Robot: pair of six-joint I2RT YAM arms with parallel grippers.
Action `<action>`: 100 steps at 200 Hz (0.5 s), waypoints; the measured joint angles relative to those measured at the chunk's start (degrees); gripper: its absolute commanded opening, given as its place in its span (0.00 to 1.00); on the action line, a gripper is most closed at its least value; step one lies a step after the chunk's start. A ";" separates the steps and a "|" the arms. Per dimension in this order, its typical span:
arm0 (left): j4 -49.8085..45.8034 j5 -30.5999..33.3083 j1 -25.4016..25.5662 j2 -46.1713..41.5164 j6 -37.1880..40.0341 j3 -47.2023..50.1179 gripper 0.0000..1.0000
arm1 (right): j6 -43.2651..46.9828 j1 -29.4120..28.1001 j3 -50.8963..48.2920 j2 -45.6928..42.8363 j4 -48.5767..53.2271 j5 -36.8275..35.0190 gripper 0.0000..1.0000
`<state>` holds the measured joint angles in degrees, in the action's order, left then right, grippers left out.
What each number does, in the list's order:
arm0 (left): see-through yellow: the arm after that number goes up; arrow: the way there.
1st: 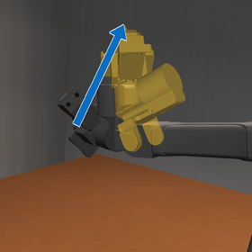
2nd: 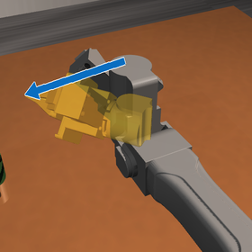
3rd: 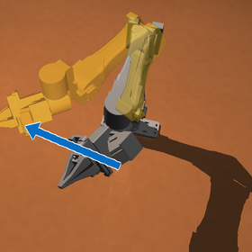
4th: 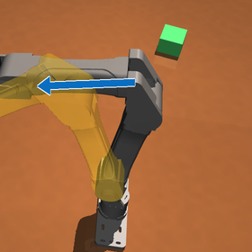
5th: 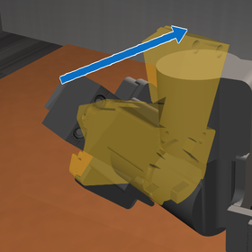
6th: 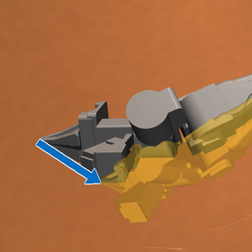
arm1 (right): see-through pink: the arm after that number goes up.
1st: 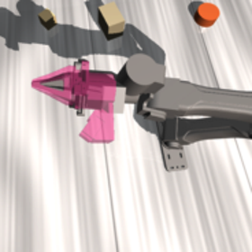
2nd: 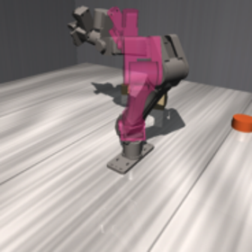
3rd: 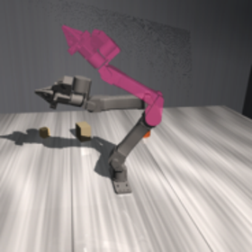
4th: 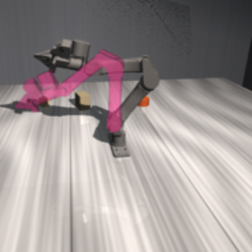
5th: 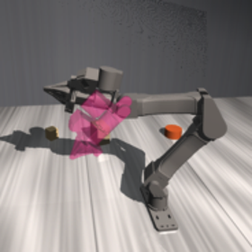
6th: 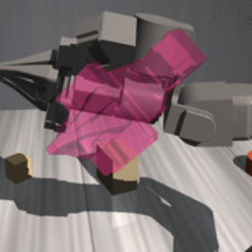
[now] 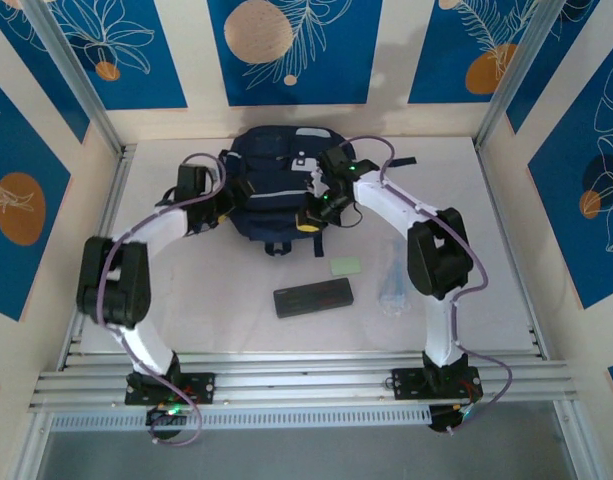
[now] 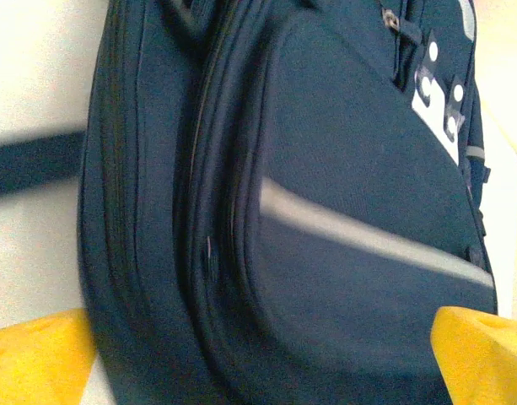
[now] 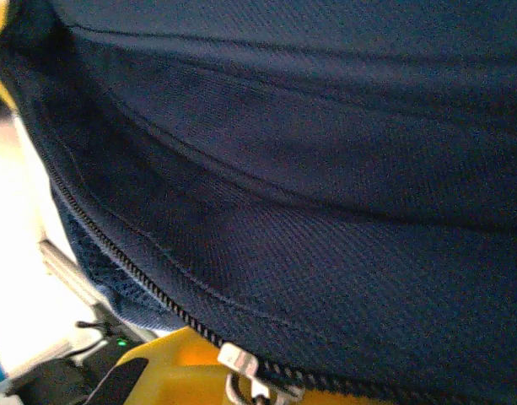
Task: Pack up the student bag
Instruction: Zip the student bag at the top-center of the table.
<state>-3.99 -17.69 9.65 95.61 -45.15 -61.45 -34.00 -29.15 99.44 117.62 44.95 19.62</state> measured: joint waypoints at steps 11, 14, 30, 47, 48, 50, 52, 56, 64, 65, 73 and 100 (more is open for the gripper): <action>-0.39 0.85 0.00 -5.09 -1.53 3.39 1.00 | -1.88 -0.72 1.73 1.62 -1.33 1.68 0.00; -0.35 1.11 0.00 -6.29 -1.95 4.17 1.00 | -2.43 -0.92 2.23 1.90 -1.57 1.95 0.00; 0.55 1.53 0.26 -12.41 -5.53 8.24 1.00 | -4.92 -1.92 4.20 3.69 -3.52 3.89 0.00; 2.91 2.01 0.90 -16.37 -10.36 12.63 1.00 | -7.13 -2.82 5.05 4.66 -5.38 5.60 0.00; 2.95 2.03 0.96 -16.50 -10.51 12.79 1.00 | -7.19 -2.84 5.05 4.70 -5.42 5.70 0.00; 3.32 2.05 1.16 -16.85 -11.32 13.40 1.00 | -7.58 -2.99 5.09 4.85 -5.68 5.99 0.00; 3.72 2.23 1.36 -17.14 -12.13 13.97 1.00 | -7.85 -3.08 5.14 4.87 -5.84 6.10 0.00; 4.24 2.34 1.68 -17.49 -13.35 14.86 1.00 | -8.22 -3.26 5.14 5.01 -6.34 6.38 0.00; 5.75 2.60 2.54 -17.86 -16.17 16.70 1.00 | -9.14 -3.63 5.20 5.25 -7.28 6.88 0.00; 5.86 2.67 2.62 -17.88 -16.46 16.85 1.00 | -9.31 -3.72 5.20 5.29 -7.37 6.99 0.00; 7.50 3.15 3.43 -17.88 -19.41 18.47 1.00 | -10.05 -4.09 5.20 5.49 -8.17 7.52 0.00; 11.41 5.16 6.10 -16.37 -27.43 20.70 1.00 | -12.00 -5.35 5.14 5.55 -10.84 8.63 0.00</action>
<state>7.42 -12.53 15.75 79.24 -72.58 -40.75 -46.00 -34.50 104.57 123.17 34.11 28.25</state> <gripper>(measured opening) 0.999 0.087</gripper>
